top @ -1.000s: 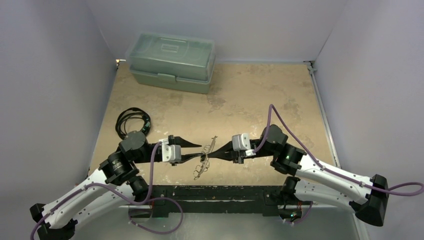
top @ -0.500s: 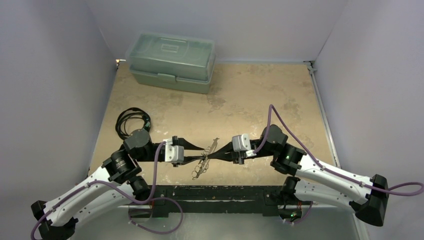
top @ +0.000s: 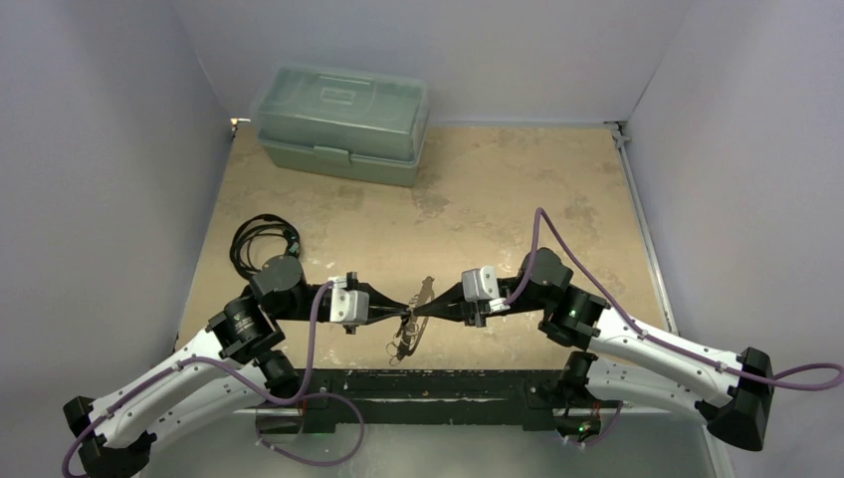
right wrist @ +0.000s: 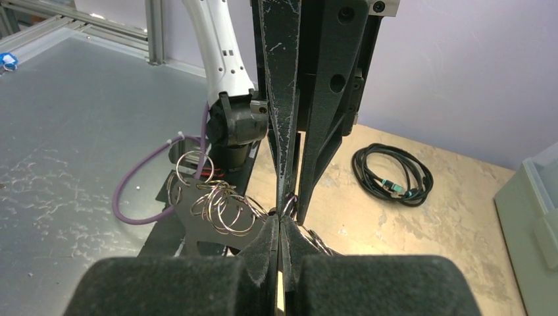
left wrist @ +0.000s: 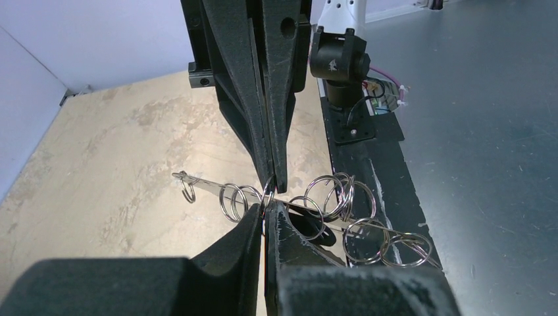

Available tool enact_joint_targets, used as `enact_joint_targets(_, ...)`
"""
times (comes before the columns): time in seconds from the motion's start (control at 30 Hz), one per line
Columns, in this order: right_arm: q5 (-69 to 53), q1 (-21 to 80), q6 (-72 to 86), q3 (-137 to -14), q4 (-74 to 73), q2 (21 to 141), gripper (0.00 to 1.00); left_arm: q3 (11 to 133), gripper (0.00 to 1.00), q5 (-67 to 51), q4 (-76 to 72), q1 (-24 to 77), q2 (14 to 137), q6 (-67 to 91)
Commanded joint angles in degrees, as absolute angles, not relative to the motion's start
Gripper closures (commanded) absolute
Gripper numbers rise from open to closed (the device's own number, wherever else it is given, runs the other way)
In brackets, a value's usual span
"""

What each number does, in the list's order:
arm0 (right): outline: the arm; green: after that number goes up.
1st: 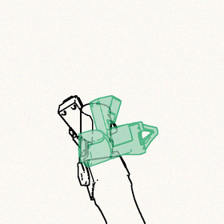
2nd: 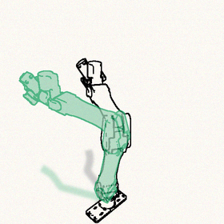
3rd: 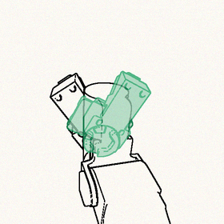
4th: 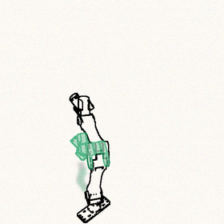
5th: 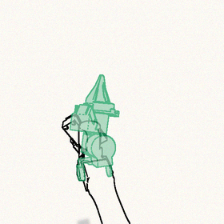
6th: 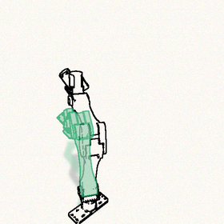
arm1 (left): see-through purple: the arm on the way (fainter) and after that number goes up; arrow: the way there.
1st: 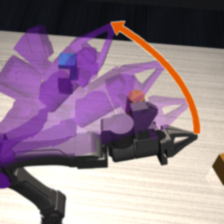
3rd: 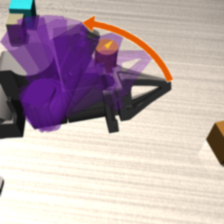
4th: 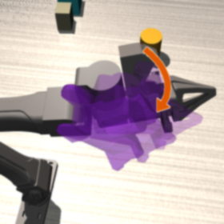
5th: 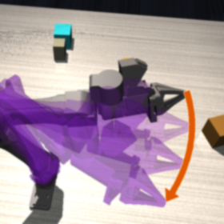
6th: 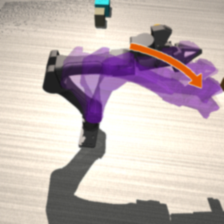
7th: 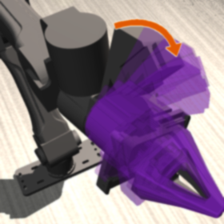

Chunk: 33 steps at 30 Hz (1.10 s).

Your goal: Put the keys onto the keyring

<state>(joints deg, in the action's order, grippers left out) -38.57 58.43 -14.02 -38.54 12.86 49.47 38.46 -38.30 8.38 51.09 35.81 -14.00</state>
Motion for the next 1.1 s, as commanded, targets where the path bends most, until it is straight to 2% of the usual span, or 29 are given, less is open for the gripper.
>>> enact_joint_targets(0.0,-39.53,58.74,-14.58,-40.13,15.02,49.21,1.0,38.59,1.0,-38.12,5.96,50.91,35.58,-13.51)
enact_joint_targets(0.1,-38.48,58.71,-14.67,-40.14,15.12,49.28,1.0,38.65,1.0,-35.87,6.46,50.89,35.06,-13.61)
enact_joint_targets(0.3,-37.04,58.74,-14.5,-40.39,14.34,49.47,0.83,38.97,1.0,-32.49,8.03,50.94,34.63,-14.24)
enact_joint_targets(0.47,-36.01,58.71,-14.5,-40.89,13.52,49.9,0.75,39.48,1.0,-29.97,9.28,50.92,35.24,-14.3)
enact_joint_targets(1.07,-32.6,58.71,-14.5,-43.82,10.4,52.83,0.73,40.17,1.0,-26.85,10.46,51.0,37.53,-13.1)
